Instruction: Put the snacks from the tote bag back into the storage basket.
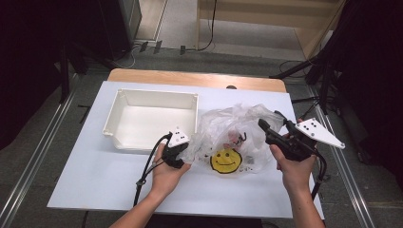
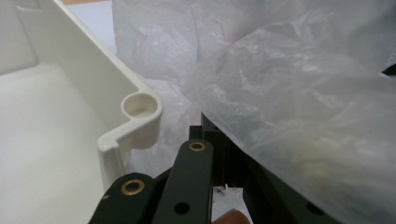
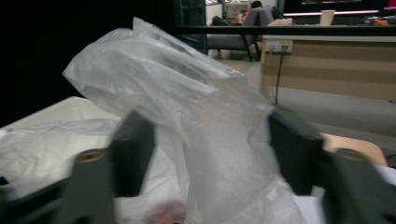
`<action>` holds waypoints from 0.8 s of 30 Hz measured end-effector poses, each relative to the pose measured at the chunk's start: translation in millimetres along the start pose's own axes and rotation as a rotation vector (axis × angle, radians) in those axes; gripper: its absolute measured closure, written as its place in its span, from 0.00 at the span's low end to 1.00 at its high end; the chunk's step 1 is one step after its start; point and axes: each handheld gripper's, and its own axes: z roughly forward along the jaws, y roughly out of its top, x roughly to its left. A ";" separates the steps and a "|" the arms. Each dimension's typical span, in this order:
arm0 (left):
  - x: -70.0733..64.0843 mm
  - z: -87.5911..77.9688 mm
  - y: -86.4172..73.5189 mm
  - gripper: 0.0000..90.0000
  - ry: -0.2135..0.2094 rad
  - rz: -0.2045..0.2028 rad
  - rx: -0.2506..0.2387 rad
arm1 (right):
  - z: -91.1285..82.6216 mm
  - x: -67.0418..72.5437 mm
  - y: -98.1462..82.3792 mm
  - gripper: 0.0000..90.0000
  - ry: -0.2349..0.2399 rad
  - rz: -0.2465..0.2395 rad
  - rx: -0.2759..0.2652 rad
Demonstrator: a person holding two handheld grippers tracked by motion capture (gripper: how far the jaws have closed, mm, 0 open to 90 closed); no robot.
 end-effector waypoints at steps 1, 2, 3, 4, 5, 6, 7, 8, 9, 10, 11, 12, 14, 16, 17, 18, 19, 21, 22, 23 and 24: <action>0.0 -0.2 -0.7 1.00 0.000 -0.001 0.001 | 0.0 0.0 0.0 0.65 0.000 0.000 0.000; 0.4 -0.9 -1.1 1.00 0.001 -0.001 0.006 | 5.3 -5.5 -3.5 0.78 0.039 0.034 0.017; 0.5 -1.3 -1.9 1.00 0.001 0.000 0.005 | 5.3 -5.5 -3.5 0.78 0.039 0.034 0.017; 1.0 -2.0 -2.8 1.00 0.003 0.005 0.011 | 14.4 -14.4 -10.5 0.89 0.060 0.072 0.046; 1.2 -2.1 -3.3 1.00 0.002 0.004 0.015 | 17.7 -17.1 -13.4 0.92 0.056 0.077 0.059; 1.5 -2.1 -3.7 1.00 0.000 0.004 0.016 | 22.2 -20.5 -17.6 0.95 0.047 0.080 0.076; 1.5 -2.1 -3.7 1.00 0.000 0.004 0.016 | 22.2 -20.5 -17.6 0.95 0.047 0.080 0.076; 1.6 -2.3 -4.5 1.00 -0.001 0.005 0.019 | 32.0 -26.6 -28.5 0.98 0.036 0.093 0.116; 1.6 -2.3 -4.5 1.00 -0.001 0.005 0.019 | 32.0 -26.6 -28.5 0.98 0.036 0.093 0.116; 1.7 -2.7 -4.6 1.00 -0.004 0.006 0.019 | 35.3 -28.3 -32.3 0.98 0.034 0.098 0.131; 1.9 -3.5 -4.3 1.00 -0.007 0.007 0.019 | 40.5 -31.2 -38.8 0.99 0.028 0.101 0.157; 1.9 -4.3 -4.0 1.00 -0.010 0.004 0.014 | 47.8 -34.2 -48.9 0.99 0.017 0.112 0.195; 2.5 -6.1 -2.7 0.99 -0.021 0.009 0.013 | 50.3 -35.2 -52.6 0.99 0.014 0.112 0.211; 1.9 -8.0 -0.5 0.91 -0.025 0.007 0.006 | 60.2 -37.2 -69.0 0.99 0.000 0.105 0.272; 1.9 -8.0 -0.5 0.87 -0.025 0.007 0.006 | 60.2 -37.2 -69.0 0.99 0.000 0.105 0.272; 1.0 -8.6 0.9 0.87 -0.025 0.005 0.001 | 61.9 -37.7 -72.5 0.99 0.001 0.106 0.288; 0.2 -9.2 2.1 0.79 -0.026 0.008 -0.004 | 64.5 -38.9 -78.1 0.99 -0.004 0.103 0.306; -2.2 -10.3 4.4 0.64 -0.035 0.015 -0.014 | 67.6 -40.1 -86.0 0.99 -0.006 0.109 0.335; -4.6 -10.7 6.7 0.55 -0.039 0.025 -0.017 | 69.4 -40.5 -91.4 0.99 -0.006 0.108 0.360; -6.5 -10.9 8.2 0.55 -0.041 0.029 -0.021 | 69.4 -40.5 -91.4 0.99 -0.006 0.108 0.360; -10.2 -11.4 10.8 0.41 -0.037 0.041 -0.029 | 70.1 -39.0 -94.5 0.99 -0.002 0.103 0.373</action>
